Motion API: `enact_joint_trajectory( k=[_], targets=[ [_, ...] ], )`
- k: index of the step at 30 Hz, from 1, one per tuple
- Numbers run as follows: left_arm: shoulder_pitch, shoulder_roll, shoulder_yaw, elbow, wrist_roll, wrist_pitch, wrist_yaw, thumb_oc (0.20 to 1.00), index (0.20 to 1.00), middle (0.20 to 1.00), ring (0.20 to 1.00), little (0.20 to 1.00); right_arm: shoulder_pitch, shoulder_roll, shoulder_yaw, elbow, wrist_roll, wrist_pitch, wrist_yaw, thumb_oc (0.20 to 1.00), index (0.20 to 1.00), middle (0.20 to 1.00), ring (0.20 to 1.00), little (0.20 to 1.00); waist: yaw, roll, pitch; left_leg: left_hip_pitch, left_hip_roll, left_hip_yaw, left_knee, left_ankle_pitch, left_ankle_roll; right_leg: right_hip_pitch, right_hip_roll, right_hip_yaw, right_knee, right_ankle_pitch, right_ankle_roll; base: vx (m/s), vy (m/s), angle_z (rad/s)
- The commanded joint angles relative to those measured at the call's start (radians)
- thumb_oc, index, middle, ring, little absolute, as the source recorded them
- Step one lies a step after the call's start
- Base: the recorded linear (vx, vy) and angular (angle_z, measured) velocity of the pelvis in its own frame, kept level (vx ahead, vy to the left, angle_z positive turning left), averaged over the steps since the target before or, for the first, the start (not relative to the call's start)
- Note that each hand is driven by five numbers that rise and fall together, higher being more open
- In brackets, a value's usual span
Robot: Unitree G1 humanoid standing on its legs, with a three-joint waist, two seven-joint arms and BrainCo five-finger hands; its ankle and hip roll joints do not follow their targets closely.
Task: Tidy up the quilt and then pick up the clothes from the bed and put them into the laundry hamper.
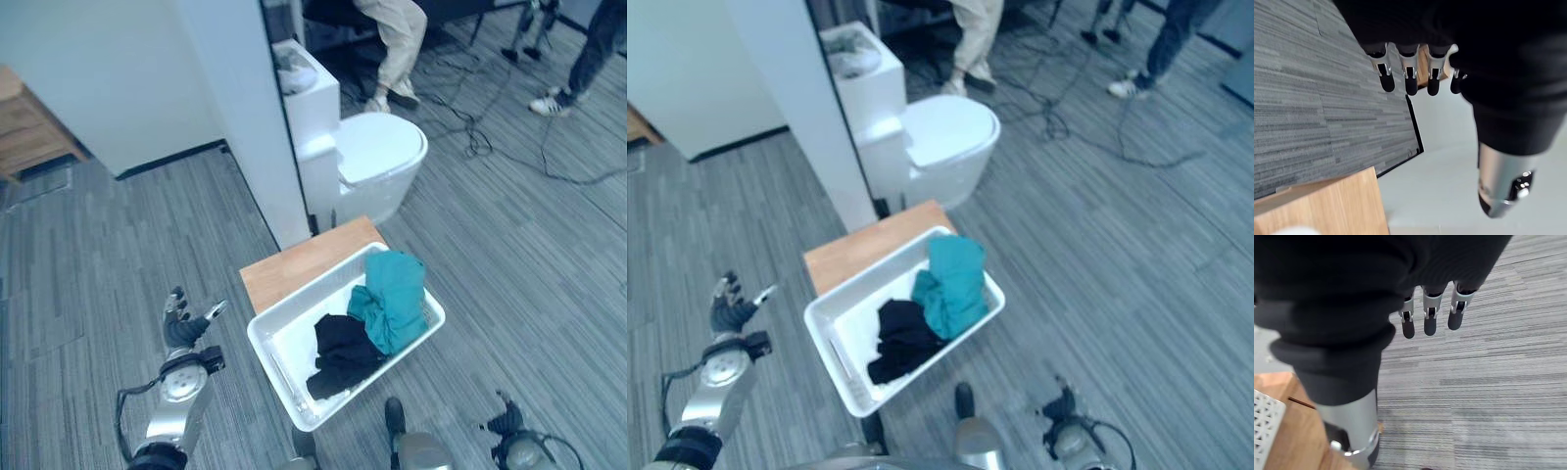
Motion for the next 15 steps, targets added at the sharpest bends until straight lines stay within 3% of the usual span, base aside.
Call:
enact_joint_trajectory(
  k=[1, 5, 6, 8, 10, 15],
  targets=[
    [-0.010, -0.019, 0.037, 0.052, -0.084, -0.033, -0.016, 1.000, 1.000, 1.000, 1.000, 1.000, -0.075, 0.028, 0.016, 0.090, -0.027, 0.036, -0.002, 1.000, 1.000, 1.000, 1.000, 1.000, 0.025, -0.025, -0.028, 0.072, 0.031, -0.004, 0.002, -0.042, -0.063, 0.023, -0.041, -0.002, 0.015, -0.074, 0.077, 0.05, 0.004, 0.16],
    [0.051, -0.076, 0.014, 0.201, -0.082, 0.014, -0.054, 1.000, 1.000, 1.000, 1.000, 1.000, -0.100, 0.050, 0.013, 0.151, -0.014, 0.052, 0.014, 1.000, 1.000, 1.000, 1.000, 1.000, 0.036, -0.023, -0.039, 0.080, 0.027, -0.017, 0.002, -0.043, -0.059, 0.041, -0.045, -0.009, 0.014, -0.078, 0.077, 0.03, 0.013, 0.11],
    [0.059, -0.125, -0.013, 0.378, -0.042, 0.044, -0.067, 1.000, 1.000, 1.000, 1.000, 1.000, -0.117, 0.061, 0.025, 0.168, -0.011, 0.054, 0.024, 1.000, 1.000, 1.000, 1.000, 1.000, 0.039, -0.023, -0.045, 0.082, 0.025, -0.022, 0.002, -0.044, -0.056, 0.047, -0.048, -0.010, 0.014, -0.080, 0.077, 0.02, 0.025, 0.06],
    [0.059, -0.152, -0.024, 0.472, -0.026, 0.050, -0.075, 1.000, 1.000, 1.000, 1.000, 1.000, -0.124, 0.067, 0.030, 0.178, -0.009, 0.050, 0.028, 1.000, 1.000, 1.000, 1.000, 1.000, 0.040, -0.023, -0.045, 0.085, 0.023, -0.024, 0.002, -0.046, -0.055, 0.051, -0.049, -0.012, 0.013, -0.082, 0.077, 0.01, 0.012, 0.02],
    [0.071, -0.220, -0.045, 0.693, 0.042, 0.083, -0.095, 1.000, 1.000, 1.000, 1.000, 1.000, -0.130, 0.088, 0.046, 0.181, 0.000, 0.040, 0.033, 1.000, 1.000, 1.000, 1.000, 1.000, 0.048, -0.030, -0.050, 0.087, 0.019, -0.029, 0.002, -0.050, -0.052, 0.055, -0.051, -0.015, 0.014, -0.085, 0.078, 0.00, 0.000, 0.00],
    [0.088, -0.252, -0.081, 0.852, 0.173, 0.135, -0.125, 1.000, 1.000, 1.000, 1.000, 1.000, -0.135, 0.110, 0.060, 0.207, 0.007, 0.038, 0.037, 1.000, 1.000, 1.000, 1.000, 1.000, 0.056, -0.035, -0.053, 0.089, 0.017, -0.034, 0.002, -0.055, -0.049, 0.061, -0.052, -0.018, 0.015, -0.090, 0.078, 0.00, 0.007, 0.09]
  ],
)
